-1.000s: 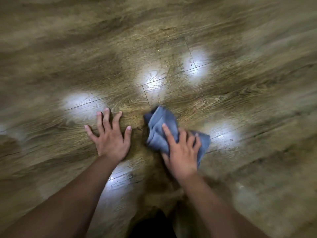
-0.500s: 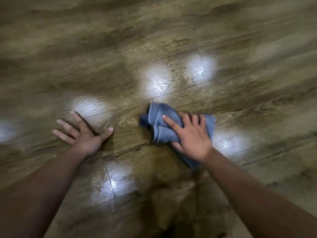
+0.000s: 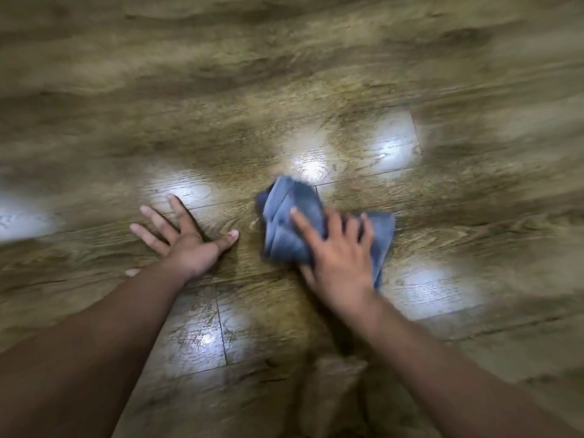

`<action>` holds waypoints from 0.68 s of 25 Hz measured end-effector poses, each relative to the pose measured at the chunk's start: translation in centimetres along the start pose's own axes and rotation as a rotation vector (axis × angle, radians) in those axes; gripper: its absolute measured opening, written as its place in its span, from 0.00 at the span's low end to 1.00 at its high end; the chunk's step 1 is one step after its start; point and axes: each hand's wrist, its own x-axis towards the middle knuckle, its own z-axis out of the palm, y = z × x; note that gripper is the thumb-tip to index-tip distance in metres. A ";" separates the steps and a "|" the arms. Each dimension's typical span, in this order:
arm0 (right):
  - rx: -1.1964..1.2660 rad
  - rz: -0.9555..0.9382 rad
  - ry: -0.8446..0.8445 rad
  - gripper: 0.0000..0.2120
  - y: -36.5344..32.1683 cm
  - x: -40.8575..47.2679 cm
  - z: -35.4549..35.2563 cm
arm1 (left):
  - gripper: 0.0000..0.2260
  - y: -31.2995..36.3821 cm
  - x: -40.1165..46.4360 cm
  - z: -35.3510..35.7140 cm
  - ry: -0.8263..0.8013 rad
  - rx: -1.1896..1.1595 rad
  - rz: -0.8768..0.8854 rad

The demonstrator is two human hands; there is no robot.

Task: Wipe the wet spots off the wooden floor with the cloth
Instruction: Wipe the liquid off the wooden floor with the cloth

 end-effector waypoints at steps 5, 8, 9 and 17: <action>-0.026 -0.571 -0.125 0.30 -3.8 -11.4 2.3 | 0.51 0.4 0.2 0.0 0.005 0.001 -0.037; -0.050 -0.596 -0.121 0.38 -1.2 -4.9 1.3 | 0.48 0.8 -0.1 0.0 0.011 -0.005 -0.041; -0.048 -0.522 -0.108 0.40 0.0 -1.7 0.6 | 0.47 0.9 -0.2 0.0 0.011 -0.002 -0.044; 0.053 0.464 -0.065 0.33 8.4 18.5 -2.6 | 0.47 -0.1 0.5 0.1 -0.027 0.003 -0.021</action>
